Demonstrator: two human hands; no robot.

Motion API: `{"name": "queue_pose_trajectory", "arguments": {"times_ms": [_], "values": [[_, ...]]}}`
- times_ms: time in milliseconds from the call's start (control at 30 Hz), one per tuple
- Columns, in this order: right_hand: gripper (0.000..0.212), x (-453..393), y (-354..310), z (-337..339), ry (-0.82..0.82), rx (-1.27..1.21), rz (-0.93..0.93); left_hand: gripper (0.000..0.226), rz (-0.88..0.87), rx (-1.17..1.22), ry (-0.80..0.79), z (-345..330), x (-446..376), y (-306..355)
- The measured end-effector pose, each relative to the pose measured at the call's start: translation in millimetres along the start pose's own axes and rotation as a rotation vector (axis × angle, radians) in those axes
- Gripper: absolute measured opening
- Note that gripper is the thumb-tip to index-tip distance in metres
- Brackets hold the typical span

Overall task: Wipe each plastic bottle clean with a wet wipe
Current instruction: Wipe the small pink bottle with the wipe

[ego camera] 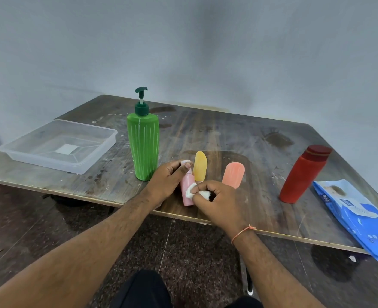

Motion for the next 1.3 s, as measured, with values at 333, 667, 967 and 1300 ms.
{"name": "queue_pose_trajectory", "arguments": {"times_ms": [333,667,967,1300], "values": [[0.018,2,-6,0,-0.075,0.05,0.048,0.017,-0.011,-0.008,-0.008,-1,1,1],[0.021,-3,-2,12,0.139,-0.117,-0.068,0.031,-0.016,-0.125,0.016,1,-2,-6],[0.026,-3,7,24,0.206,-0.284,-0.123,0.017,0.056,-0.02,0.113,7,-4,-9],[0.024,-4,6,15,0.129,-0.22,-0.083,0.035,0.148,0.059,0.107,8,-4,-12]]}}
Point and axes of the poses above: each hand's wrist, its own x-axis away from the middle knuckle, its own z-axis out of the back of the hand, y = z × x, the point moved 5 cm from there along -x, towards the middle knuckle, and after that the axes turned 5 degrees about -x, right-handed, at the moved point
